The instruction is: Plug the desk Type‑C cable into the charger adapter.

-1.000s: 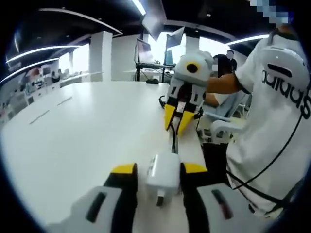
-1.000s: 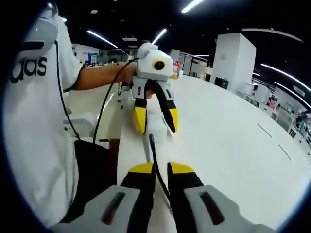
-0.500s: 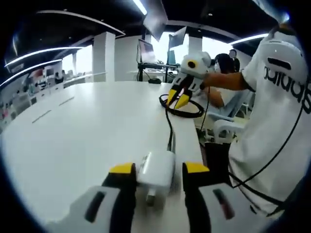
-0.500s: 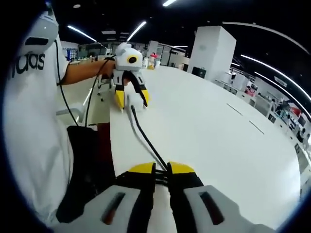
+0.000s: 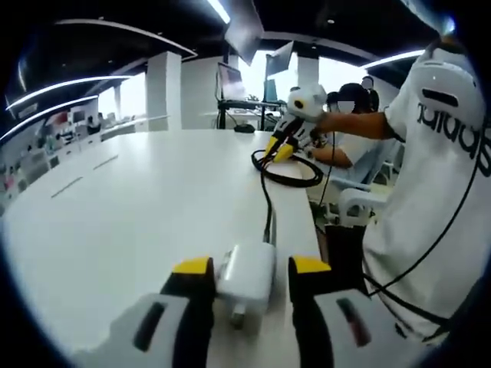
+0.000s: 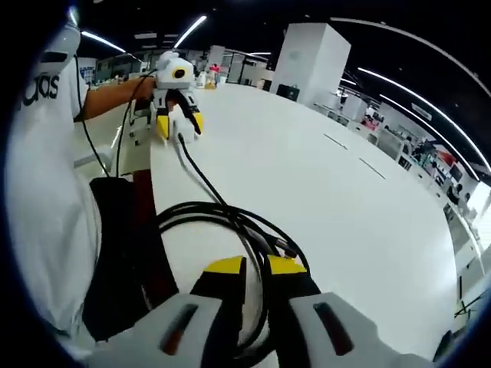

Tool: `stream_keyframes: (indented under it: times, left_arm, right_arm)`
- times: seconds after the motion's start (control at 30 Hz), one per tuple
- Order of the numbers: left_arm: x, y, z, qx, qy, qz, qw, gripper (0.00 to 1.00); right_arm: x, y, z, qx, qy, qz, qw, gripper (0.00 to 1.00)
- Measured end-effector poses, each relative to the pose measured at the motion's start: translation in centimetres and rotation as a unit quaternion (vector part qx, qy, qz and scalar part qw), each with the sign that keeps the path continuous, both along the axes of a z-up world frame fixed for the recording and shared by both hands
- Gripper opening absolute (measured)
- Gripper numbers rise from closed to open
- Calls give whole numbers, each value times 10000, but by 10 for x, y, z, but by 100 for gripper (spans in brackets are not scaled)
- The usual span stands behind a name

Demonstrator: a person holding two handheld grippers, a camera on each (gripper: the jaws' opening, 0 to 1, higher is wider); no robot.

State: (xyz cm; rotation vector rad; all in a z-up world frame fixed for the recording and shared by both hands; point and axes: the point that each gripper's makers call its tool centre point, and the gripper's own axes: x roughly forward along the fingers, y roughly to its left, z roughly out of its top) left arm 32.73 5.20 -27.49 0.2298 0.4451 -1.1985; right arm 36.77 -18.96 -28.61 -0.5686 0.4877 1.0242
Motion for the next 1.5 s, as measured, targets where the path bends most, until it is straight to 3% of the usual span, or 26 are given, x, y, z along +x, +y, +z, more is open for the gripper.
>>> stream_keyframes:
  times: [0.2, 0.47, 0.73, 0.93, 1.5]
  left_arm:
    - [3, 1, 0, -8, -17, 10, 10000, 38]
    - [3, -2, -3, -48, 32, 3, 10000, 39]
    - [5, 0, -1, -194, 32, 4, 9998, 30]
    - [8, 2, -1, -256, 3, -51, 9997, 28]
    - [30, 6, -1, -103, -27, -181, 9998, 28]
  right_arm:
    - [3, -12, -6, -156, 208, -267, 9993, 7]
    - [-1, -13, -9, -298, 423, -324, 9981, 3]
    - [-4, -12, -8, -397, 515, -354, 9973, 2]
    - [-4, -13, -7, -519, 561, -360, 9964, 2]
    - [10, -9, -4, -820, 267, -345, 9957, 2]
